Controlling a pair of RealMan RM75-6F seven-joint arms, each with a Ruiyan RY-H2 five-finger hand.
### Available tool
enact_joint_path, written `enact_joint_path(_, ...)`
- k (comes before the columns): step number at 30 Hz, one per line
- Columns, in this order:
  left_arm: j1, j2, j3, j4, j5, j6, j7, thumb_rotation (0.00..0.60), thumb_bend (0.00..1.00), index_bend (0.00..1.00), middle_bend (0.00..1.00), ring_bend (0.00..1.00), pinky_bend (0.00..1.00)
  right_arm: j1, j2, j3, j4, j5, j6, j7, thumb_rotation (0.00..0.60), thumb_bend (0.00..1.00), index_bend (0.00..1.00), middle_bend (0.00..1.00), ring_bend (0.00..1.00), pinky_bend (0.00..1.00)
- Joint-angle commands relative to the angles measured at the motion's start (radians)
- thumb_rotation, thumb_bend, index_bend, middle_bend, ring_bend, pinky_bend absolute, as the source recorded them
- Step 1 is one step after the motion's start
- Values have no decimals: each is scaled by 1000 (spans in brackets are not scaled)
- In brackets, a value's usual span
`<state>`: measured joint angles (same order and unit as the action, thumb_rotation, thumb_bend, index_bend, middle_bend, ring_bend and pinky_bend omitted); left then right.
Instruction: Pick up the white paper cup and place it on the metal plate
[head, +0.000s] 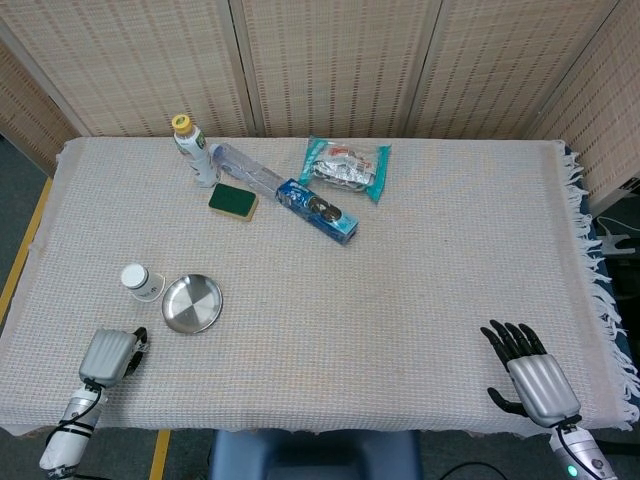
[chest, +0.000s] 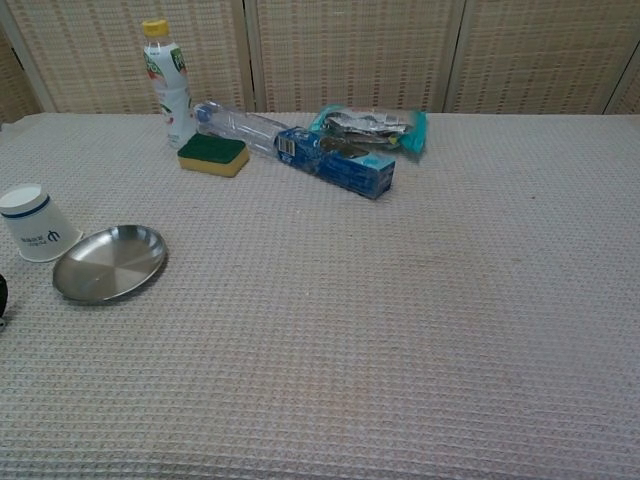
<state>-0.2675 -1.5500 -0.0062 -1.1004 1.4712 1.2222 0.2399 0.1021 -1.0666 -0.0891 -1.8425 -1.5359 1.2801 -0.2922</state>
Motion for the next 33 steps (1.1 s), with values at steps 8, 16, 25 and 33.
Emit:
enact_joint_path(8, -15, 30, -29, -72, 31, 73, -15, 600, 390, 557, 1000, 1000, 1000, 3, -4, 2, 1, 10, -7, -5, 533, 190, 0, 0, 0, 0)
enact_joint_path(16, -115, -3, -116, -109, -2, 9, 24, 600, 390, 553, 1000, 1000, 1000, 6, -7, 6, 5, 23, -13, -6, 533, 190, 0, 0, 0, 0)
enact_joint_path(25, -211, -89, -160, -5, -94, -126, 64, 600, 389, 542, 1000, 1000, 1000, 8, -4, 12, 7, 37, -14, -2, 532, 189, 0, 0, 0, 0)
enact_joint_path(33, -220, -82, -136, -23, -90, -130, 46, 600, 375, 230, 1000, 1000, 1000, 5, -2, 15, 8, 36, 0, 4, 533, 189, 0, 0, 0, 0)
